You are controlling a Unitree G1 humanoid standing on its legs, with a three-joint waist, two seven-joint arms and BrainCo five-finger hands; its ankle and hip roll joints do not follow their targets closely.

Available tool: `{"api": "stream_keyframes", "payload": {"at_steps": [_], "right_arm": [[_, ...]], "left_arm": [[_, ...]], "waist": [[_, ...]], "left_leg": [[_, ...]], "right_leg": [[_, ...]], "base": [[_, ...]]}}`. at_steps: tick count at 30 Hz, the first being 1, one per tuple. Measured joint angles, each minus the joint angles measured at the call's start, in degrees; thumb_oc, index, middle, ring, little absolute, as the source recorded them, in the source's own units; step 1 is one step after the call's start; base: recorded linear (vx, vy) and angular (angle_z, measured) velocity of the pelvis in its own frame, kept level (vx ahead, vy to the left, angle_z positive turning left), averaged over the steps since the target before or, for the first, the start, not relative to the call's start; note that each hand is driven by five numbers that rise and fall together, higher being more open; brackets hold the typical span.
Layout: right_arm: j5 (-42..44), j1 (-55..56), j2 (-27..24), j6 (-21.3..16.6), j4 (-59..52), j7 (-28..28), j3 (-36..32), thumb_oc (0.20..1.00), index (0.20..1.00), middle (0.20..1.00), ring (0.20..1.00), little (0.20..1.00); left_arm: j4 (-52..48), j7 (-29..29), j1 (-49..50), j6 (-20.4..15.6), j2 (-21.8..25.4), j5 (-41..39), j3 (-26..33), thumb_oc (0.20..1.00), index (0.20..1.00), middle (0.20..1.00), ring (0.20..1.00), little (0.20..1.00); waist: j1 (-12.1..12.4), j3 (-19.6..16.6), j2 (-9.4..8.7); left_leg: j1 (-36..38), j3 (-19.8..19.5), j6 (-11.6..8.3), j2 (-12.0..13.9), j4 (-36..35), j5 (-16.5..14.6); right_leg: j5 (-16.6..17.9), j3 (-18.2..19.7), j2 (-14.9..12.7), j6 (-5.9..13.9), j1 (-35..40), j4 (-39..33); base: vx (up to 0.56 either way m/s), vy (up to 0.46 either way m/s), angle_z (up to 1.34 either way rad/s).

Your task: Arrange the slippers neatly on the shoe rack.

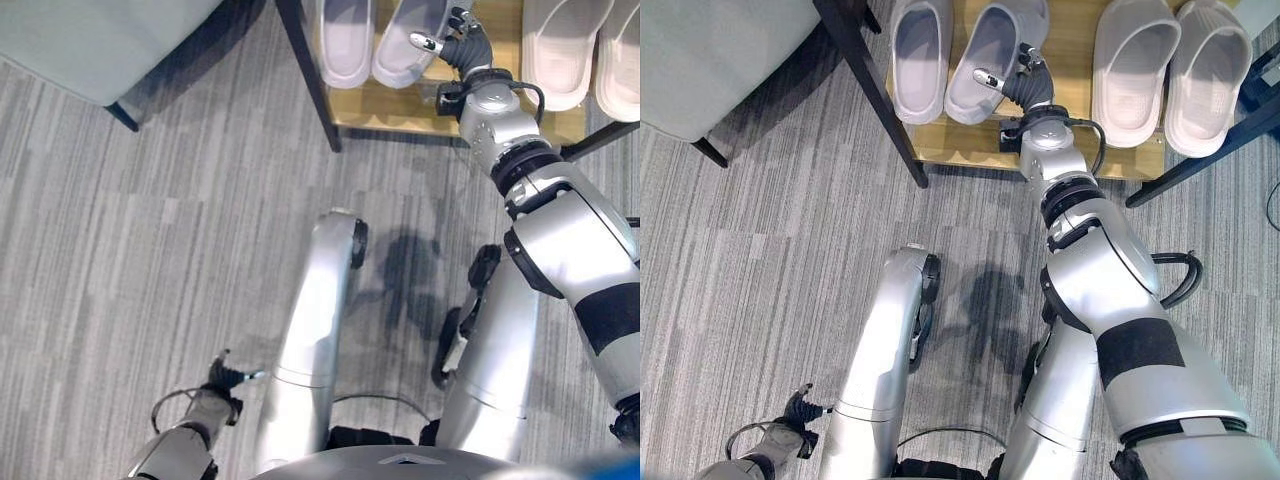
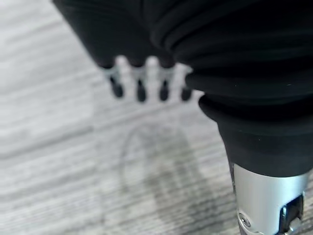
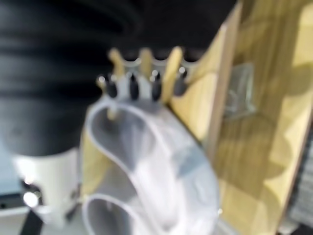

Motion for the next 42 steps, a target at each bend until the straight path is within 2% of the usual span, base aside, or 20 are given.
{"api": "stream_keyframes", "payload": {"at_steps": [10, 16, 20, 23, 24, 25, 26, 27, 28, 30, 31, 32, 33, 34, 35, 36, 37, 40, 41, 42], "right_arm": [[-6.5, 0.7, -2.0, 0.4, -1.3, 0.3, 0.1, 1.000, 1.000, 1.000, 1.000, 1.000], [-9.2, 1.0, -4.6, -1.7, -11.2, -1.7, 3.5, 1.000, 1.000, 1.000, 1.000, 1.000], [-14.6, 14.7, -16.0, -6.5, -44.2, -2.7, 2.6, 1.000, 1.000, 1.000, 1.000, 1.000], [-18.5, 22.1, -22.0, -8.2, -52.4, -3.1, 0.6, 1.000, 1.000, 1.000, 1.000, 1.000], [-20.1, 26.1, -22.0, -8.1, -57.2, -3.0, -4.9, 1.000, 1.000, 1.000, 1.000, 1.000], [-21.6, 34.7, -23.2, -8.7, -64.8, -3.4, -8.7, 1.000, 1.000, 1.000, 1.000, 1.000], [-23.6, 38.9, -22.8, -8.7, -66.3, -2.3, -11.9, 1.000, 1.000, 1.000, 1.000, 1.000], [-24.3, 44.8, -21.3, -9.5, -68.6, -2.5, -17.1, 1.000, 1.000, 1.000, 1.000, 1.000], [-24.9, 47.5, -21.7, -8.1, -66.8, -2.5, -16.1, 1.000, 1.000, 1.000, 1.000, 1.000], [-25.1, 49.4, -21.6, -7.8, -66.1, -2.0, -15.6, 1.000, 1.000, 1.000, 1.000, 1.000], [-27.7, 64.5, -21.7, -8.3, -69.5, -0.6, -27.1, 1.000, 1.000, 1.000, 1.000, 1.000], [-27.9, 72.5, -20.4, -5.8, -66.8, -0.4, -26.1, 1.000, 1.000, 1.000, 1.000, 1.000], [-28.2, 81.2, -16.6, -6.7, -67.3, 0.2, -23.9, 1.000, 1.000, 1.000, 1.000, 1.000], [-28.2, 84.8, -13.4, -7.1, -64.0, 0.9, -21.9, 1.000, 1.000, 1.000, 1.000, 1.000], [-29.7, 85.5, -11.6, -6.8, -60.9, 1.7, -20.5, 1.000, 1.000, 1.000, 1.000, 1.000], [-30.4, 86.7, -9.3, -6.3, -58.3, 2.1, -19.6, 1.000, 1.000, 1.000, 1.000, 1.000], [-31.0, 87.8, -8.5, -5.8, -56.7, 2.5, -17.4, 1.000, 1.000, 1.000, 1.000, 1.000], [-32.6, 84.3, -8.4, -5.7, -56.6, 3.9, -17.0, 1.000, 1.000, 1.000, 1.000, 1.000], [-33.7, 83.8, -5.7, -5.0, -53.6, 3.5, -19.2, 1.000, 1.000, 1.000, 1.000, 1.000], [-35.2, 84.0, -2.3, -5.6, -48.3, 3.9, -20.7, 1.000, 1.000, 1.000, 1.000, 1.000]], "left_arm": [[-0.1, -0.9, -0.1, -0.1, 0.0, -0.1, 0.4, 1.000, 1.000, 1.000, 1.000, 1.000], [-0.3, -1.4, -0.1, 0.0, 0.1, -0.1, 2.8, 1.000, 1.000, 1.000, 1.000, 1.000], [-2.4, -1.5, -0.9, 0.5, 1.5, 0.1, 6.4, 1.000, 1.000, 1.000, 1.000, 1.000], [-5.5, -1.4, -2.2, 0.1, 2.1, 0.7, 9.8, 1.000, 1.000, 1.000, 1.000, 1.000], [-7.0, -1.4, -3.1, 1.4, 2.3, 0.6, 10.2, 1.000, 1.000, 1.000, 1.000, 1.000], [-9.1, -1.1, -5.5, 0.3, 1.7, 0.6, 13.8, 1.000, 1.000, 1.000, 1.000, 1.000], [-12.2, -1.2, -7.8, 0.9, 2.2, 0.4, 12.8, 1.000, 1.000, 1.000, 1.000, 1.000], [-15.9, -1.0, -9.0, 0.9, 2.3, 0.3, 13.2, 1.000, 1.000, 1.000, 1.000, 1.000], [-18.7, -0.1, -11.3, -1.0, 2.4, 0.0, 13.5, 1.000, 1.000, 1.000, 1.000, 1.000], [-19.1, -0.1, -12.4, -1.1, 2.5, 0.0, 13.5, 1.000, 1.000, 1.000, 1.000, 1.000], [-29.8, 0.2, -16.2, 0.5, 5.1, -0.4, 10.3, 1.000, 1.000, 1.000, 1.000, 1.000], [-35.8, 0.5, -14.2, -0.9, 8.7, -0.6, 11.5, 1.000, 1.000, 1.000, 1.000, 1.000], [-42.1, 1.1, -7.7, -4.0, 11.3, -1.2, 13.0, 1.000, 1.000, 1.000, 1.000, 1.000], [-44.8, 0.6, -2.4, -4.9, 12.0, -1.1, 9.9, 1.000, 1.000, 1.000, 1.000, 1.000], [-46.5, 0.0, 0.7, -4.7, 11.3, -0.9, 8.9, 1.000, 1.000, 1.000, 1.000, 1.000], [-47.9, -1.0, 4.0, -4.4, 10.1, 0.0, 7.4, 1.000, 1.000, 1.000, 1.000, 1.000], [-49.3, -1.9, 7.4, -5.1, 8.3, 0.9, 6.2, 1.000, 1.000, 1.000, 1.000, 1.000], [-45.6, -3.0, 7.4, -3.7, 5.9, 2.7, 5.3, 1.000, 1.000, 1.000, 1.000, 1.000], [-46.0, -3.9, 6.5, -2.2, 6.0, 3.1, 4.0, 1.000, 1.000, 1.000, 1.000, 1.000], [-46.8, -4.8, 7.6, -2.0, 5.6, 3.9, 4.1, 1.000, 1.000, 1.000, 1.000, 1.000]], "waist": [[-0.1, -0.1, 0.11], [-2.7, 0.0, -0.19], [-5.6, 0.1, -2.33], [-8.8, -0.4, -3.13], [-8.0, -0.4, -3.41], [-8.3, -0.7, -3.46], [-8.4, -0.7, -3.89], [-7.0, -1.1, -3.21], [-8.3, -1.7, -3.47], [-7.9, -2.1, -3.12], [-8.2, -3.3, -0.21], [-7.9, -6.0, -1.38], [-9.0, -14.5, -3.62], [-10.1, -19.1, -3.34], [-10.2, -20.1, -2.83], [-10.2, -21.8, -2.84], [-10.1, -21.7, -3.73], [-9.5, -21.6, -3.82], [-9.5, -19.4, -3.73], [-9.8, -18.7, -5.11]], "left_leg": [[0.0, 0.3, 0.08, 0.4, 0.3, 0.0], [0.2, 0.1, 0.05, 1.3, 1.2, -0.3], [3.1, -0.3, -1.10, 1.6, -0.1, -0.9], [4.7, -0.6, -1.37, 1.2, -4.3, -0.3], [4.8, -0.4, -1.91, 1.4, -5.5, 0.4], [5.6, -1.3, -2.74, -0.2, -10.8, 2.9], [6.9, -1.6, -2.90, 0.8, -13.7, 3.9], [7.0, -1.8, -3.41, 1.2, -17.4, 5.5], [8.8, -2.4, -3.11, 1.8, -22.6, 7.0], [10.4, -2.2, -3.24, 2.6, -25.1, 7.7], [15.9, -3.4, -2.37, 4.4, -30.1, 8.6], [21.8, -3.9, -2.92, 5.2, -35.6, 8.8], [27.1, -2.3, -2.28, 5.5, -45.1, 10.4], [32.1, -1.5, -2.14, 5.6, -53.0, 12.5], [36.3, -0.7, -1.32, 5.5, -57.6, 13.5], [39.6, -0.7, -2.19, 5.4, -62.9, 15.2], [42.9, -0.7, -1.81, 5.3, -67.4, 17.5], [42.9, -0.7, -1.11, 5.0, -68.0, 18.0], [48.0, -0.2, -1.30, 5.9, -73.5, 19.0], [54.8, -0.1, -1.53, 5.3, -81.0, 22.3]], "right_leg": [[0.0, 0.4, 0.4, 0.05, 0.0, 0.0], [0.0, 0.6, 1.9, 0.05, -0.2, 0.4], [0.1, 0.3, 3.1, 0.15, 2.1, -0.5], [0.2, -1.3, 3.5, 0.51, 3.3, -4.5], [0.3, -1.6, 3.5, 0.62, 3.7, -5.8], [1.8, -2.6, 3.0, 3.64, 4.7, -10.3], [2.8, -4.0, 2.9, 1.65, 5.4, -12.8], [4.0, -5.7, 2.3, 0.81, 5.9, -16.6], [6.2, -7.2, 2.6, 0.68, 7.3, -21.8], [7.1, -8.0, 2.7, 0.37, 8.8, -24.5], [7.7, -13.2, 1.0, -1.59, 16.7, -31.1], [7.9, -15.4, 0.7, -1.79, 23.4, -37.2], [10.3, -15.6, 0.7, -2.49, 26.9, -45.9], [13.4, -16.4, 0.9, -0.69, 31.7, -54.5], [14.7, -17.2, 1.3, -2.58, 35.8, -59.9], [16.5, -17.5, 1.3, -1.23, 38.9, -64.9], [19.4, -17.4, 1.5, 0.59, 41.8, -69.5], [20.7, -17.2, 2.1, 0.97, 42.3, -72.7], [22.7, -18.6, 2.5, 0.84, 47.6, -77.9], [25.5, -19.7, 1.6, 1.37, 54.1, -84.7]], "base": [[-0.01, -0.003, -0.02], [-0.02, -0.038, -0.08], [-0.04, -0.094, -0.05], [-0.18, -0.078, -0.04], [-0.19, -0.074, 0.30], [-0.18, -0.076, 0.24], [-0.21, -0.066, 0.27], [0.00, 0.000, 0.00], [-0.06, 0.002, -0.01], [-0.14, -0.052, -0.03], [-0.18, -0.053, 0.28], [-0.10, 0.003, 0.13], [-0.11, -0.004, -0.07], [-0.06, 0.023, -0.38], [-0.05, 0.016, -0.17], [0.00, 0.016, -0.11], [0.00, 0.005, -0.15], [0.11, 0.082, -0.11], [0.09, 0.053, 0.24], [0.12, 0.049, 0.35]]}}
